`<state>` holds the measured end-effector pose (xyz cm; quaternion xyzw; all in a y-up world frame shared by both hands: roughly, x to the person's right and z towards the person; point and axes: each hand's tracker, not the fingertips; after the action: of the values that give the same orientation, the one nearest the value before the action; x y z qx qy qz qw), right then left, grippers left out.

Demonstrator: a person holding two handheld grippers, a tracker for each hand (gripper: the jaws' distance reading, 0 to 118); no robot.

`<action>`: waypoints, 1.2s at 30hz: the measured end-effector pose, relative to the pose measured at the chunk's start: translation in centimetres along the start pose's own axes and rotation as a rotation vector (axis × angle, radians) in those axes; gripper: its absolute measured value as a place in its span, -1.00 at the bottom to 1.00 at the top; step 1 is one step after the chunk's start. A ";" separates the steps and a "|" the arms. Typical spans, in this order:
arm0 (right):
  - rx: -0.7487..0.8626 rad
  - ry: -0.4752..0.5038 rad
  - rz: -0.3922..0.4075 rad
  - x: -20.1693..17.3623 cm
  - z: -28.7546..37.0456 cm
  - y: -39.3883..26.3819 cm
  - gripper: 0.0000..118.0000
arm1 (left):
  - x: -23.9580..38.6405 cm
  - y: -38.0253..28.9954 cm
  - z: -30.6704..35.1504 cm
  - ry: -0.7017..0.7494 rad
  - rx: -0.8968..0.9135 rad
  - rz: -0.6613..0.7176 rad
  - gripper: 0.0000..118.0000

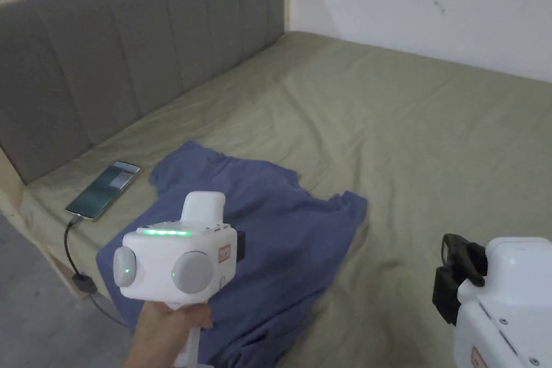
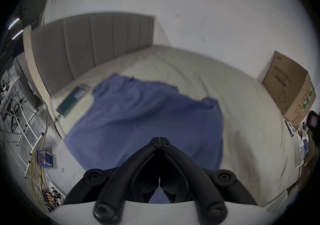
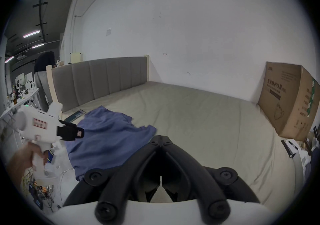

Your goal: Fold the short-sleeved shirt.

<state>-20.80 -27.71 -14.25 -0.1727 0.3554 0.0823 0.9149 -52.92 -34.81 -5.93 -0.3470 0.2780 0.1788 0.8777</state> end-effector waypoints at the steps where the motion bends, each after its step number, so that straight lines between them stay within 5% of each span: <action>1: -0.013 0.000 -0.010 0.3 -0.3 -0.3 -1.00 | 0.2 -0.1 -1.3 0.008 -0.049 -0.013 -0.88; 3: -0.040 -0.007 -0.016 0.8 -1.0 -0.8 -1.00 | 0.6 -0.3 -3.4 -0.007 -0.107 -0.051 -0.12; 5: -0.066 -0.023 -0.015 1.2 -1.8 -1.2 -1.00 | 1.1 -0.7 -4.5 -0.024 -0.150 -0.079 0.91; 6: -0.082 -0.027 -0.022 1.3 -2.3 -1.3 -1.00 | 1.4 -0.9 -5.0 -0.049 -0.155 -0.090 1.00; 12: -0.132 -0.001 -0.069 2.0 -3.8 -2.1 -1.00 | 2.0 -0.4 -7.6 0.023 -0.178 -0.115 0.97; 19: -0.190 0.007 -0.077 2.4 -4.6 -3.2 -1.00 | 2.0 -0.6 -8.3 0.048 -0.218 -0.087 0.59; 21: -0.199 0.010 -0.090 2.5 -4.7 -3.3 -1.00 | 1.5 0.0 -7.8 0.065 -0.213 -0.056 0.31; 25: -0.217 0.000 -0.078 2.8 -4.5 -3.5 -1.00 | -0.4 0.5 -7.5 0.099 -0.205 0.050 -0.74; 26: -0.220 -0.002 -0.082 2.9 -4.5 -3.5 -1.00 | -0.8 0.5 -7.6 0.095 -0.207 0.055 -0.82; 36: -0.201 -0.057 -0.139 5.6 -2.4 -2.8 -1.00 | -3.2 2.7 -4.2 -0.014 -0.181 0.274 -0.91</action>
<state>-17.39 -31.06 -18.96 -0.2851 0.3065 0.0589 0.9063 -58.33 -36.31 -7.87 -0.3821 0.2992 0.3238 0.8122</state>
